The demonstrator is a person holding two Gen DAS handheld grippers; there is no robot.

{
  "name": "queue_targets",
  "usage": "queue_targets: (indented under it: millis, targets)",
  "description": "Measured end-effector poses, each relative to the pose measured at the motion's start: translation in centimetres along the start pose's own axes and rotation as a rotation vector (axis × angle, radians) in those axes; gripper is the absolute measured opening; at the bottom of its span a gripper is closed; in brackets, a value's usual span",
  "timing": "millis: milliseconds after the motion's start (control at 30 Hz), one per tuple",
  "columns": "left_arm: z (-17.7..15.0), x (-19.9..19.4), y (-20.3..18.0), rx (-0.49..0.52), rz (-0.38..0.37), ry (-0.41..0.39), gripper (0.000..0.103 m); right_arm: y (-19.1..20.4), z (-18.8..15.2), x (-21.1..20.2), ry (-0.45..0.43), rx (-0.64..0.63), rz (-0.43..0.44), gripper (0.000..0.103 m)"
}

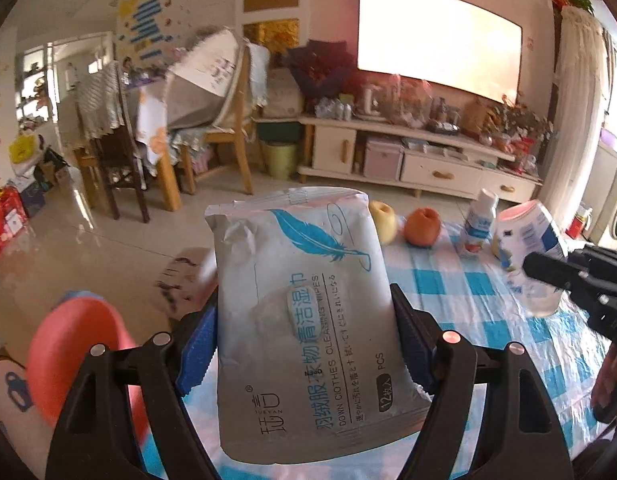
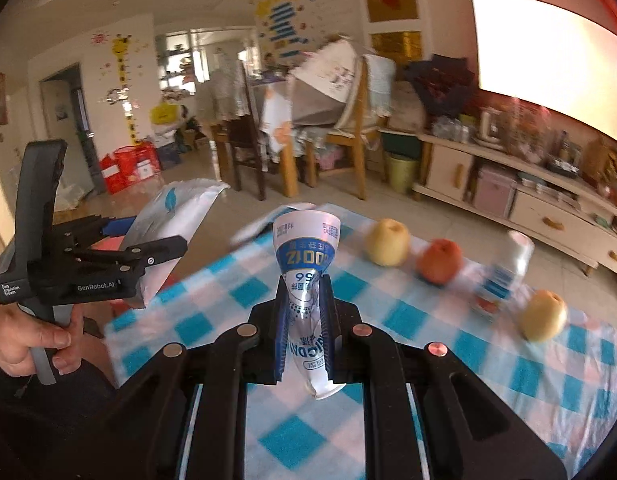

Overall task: Collect trash
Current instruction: 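Carry the wipes pack and yogurt bottle over the pink bucket, then open both tools to drop the wipes and bottle into the pink bucket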

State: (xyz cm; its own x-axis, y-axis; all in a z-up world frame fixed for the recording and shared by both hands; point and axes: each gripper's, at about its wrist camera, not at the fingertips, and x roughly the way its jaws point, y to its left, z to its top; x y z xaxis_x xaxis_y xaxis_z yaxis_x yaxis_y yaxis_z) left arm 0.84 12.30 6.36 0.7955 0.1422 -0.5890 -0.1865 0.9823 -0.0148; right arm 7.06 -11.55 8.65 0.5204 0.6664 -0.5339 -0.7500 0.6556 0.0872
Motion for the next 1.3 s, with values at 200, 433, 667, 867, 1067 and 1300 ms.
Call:
queue_targets:
  millis: [200, 433, 667, 867, 1067, 1300]
  targets:
    - [0.5, -3.5, 5.2, -0.043, 0.048, -0.037, 0.078, 6.1, 3.1, 2.8, -0.005, -0.054, 0.085, 0.016]
    - [0.7, -7.0, 12.8, -0.108, 0.123, -0.074, 0.078, 13.9, 7.2, 7.0, -0.007, -0.12, 0.194, 0.016]
    - [0.1, -8.4, 21.9, -0.18, 0.246, -0.084, 0.078, 22.8, 11.1, 12.6, 0.005, -0.179, 0.318, 0.016]
    - [-1.1, -7.2, 28.3, -0.226, 0.313, -0.052, 0.078, 28.1, 11.6, 17.4, 0.04, -0.176, 0.379, 0.016]
    - [-2.3, -4.3, 31.1, -0.239, 0.313, -0.015, 0.078, 30.1, 11.4, 21.8, 0.084, -0.131, 0.394, 0.016]
    - [-4.6, -1.1, 32.0, -0.256, 0.306, 0.034, 0.078, 31.2, 10.7, 25.1, 0.121, -0.128, 0.392, 0.016]
